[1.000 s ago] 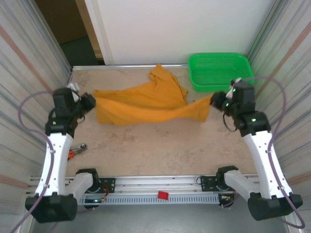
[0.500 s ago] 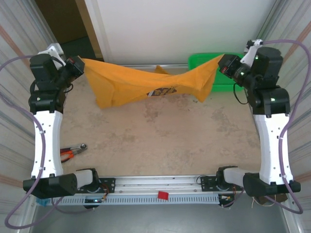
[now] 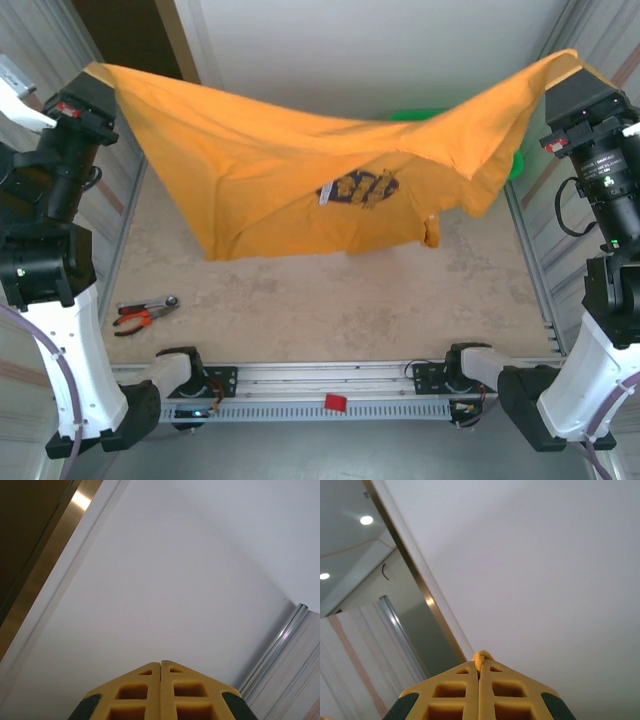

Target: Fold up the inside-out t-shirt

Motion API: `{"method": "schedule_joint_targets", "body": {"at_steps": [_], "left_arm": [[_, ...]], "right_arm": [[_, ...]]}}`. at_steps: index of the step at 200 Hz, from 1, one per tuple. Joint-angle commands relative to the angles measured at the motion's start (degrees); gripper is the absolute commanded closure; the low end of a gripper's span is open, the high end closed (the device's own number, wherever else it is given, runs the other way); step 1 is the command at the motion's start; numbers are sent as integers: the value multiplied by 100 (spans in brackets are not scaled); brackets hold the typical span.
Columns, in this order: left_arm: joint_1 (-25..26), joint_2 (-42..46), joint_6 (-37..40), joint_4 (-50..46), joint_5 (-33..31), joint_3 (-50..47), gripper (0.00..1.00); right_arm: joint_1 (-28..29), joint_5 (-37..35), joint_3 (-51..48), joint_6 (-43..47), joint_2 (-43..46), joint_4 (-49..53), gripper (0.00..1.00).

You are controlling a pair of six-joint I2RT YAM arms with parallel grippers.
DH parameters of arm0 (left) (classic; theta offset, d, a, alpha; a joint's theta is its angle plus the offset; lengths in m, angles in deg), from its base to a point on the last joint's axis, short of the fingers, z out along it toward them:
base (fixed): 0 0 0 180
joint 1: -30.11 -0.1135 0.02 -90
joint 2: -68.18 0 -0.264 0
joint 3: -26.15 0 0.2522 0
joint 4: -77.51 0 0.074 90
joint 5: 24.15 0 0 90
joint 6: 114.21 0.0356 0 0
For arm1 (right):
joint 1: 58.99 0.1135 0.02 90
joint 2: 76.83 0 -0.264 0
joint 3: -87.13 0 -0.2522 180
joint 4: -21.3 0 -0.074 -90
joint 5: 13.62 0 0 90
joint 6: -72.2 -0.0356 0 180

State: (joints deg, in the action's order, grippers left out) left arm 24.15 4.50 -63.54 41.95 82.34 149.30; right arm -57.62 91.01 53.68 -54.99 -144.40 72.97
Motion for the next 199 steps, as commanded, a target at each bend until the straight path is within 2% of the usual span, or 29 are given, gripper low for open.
{"method": "schedule_joint_targets", "body": {"at_steps": [1, 49, 86, 108, 143, 168, 199], "left_arm": [[-68, -819, 50, -37, -78, -26, 100], [-165, -2372, 75, -51, 559, 310, 100], [-169, -2948, -12, -220, 686, 1312, 100], [-169, -2821, -31, -156, 609, 1617, 100], [-169, -2358, 13, -104, 509, 1496, 100], [-169, -1875, 4, -24, 545, 850, 100], [-169, -891, -31, 234, 604, -672, 100]], "right_arm": [[-51, 73, -87, 37, -707, -111, 100], [-92, 531, -23, -138, -1908, -231, 100], [-117, 724, 906, -342, -2703, -76, 100], [-128, 822, 1407, -498, -2839, -60, 100], [-128, 901, 1348, -503, -2536, -11, 100], [-127, 962, 641, -463, -1996, -92, 100], [-121, 1005, -682, -439, -984, -364, 100]]}}
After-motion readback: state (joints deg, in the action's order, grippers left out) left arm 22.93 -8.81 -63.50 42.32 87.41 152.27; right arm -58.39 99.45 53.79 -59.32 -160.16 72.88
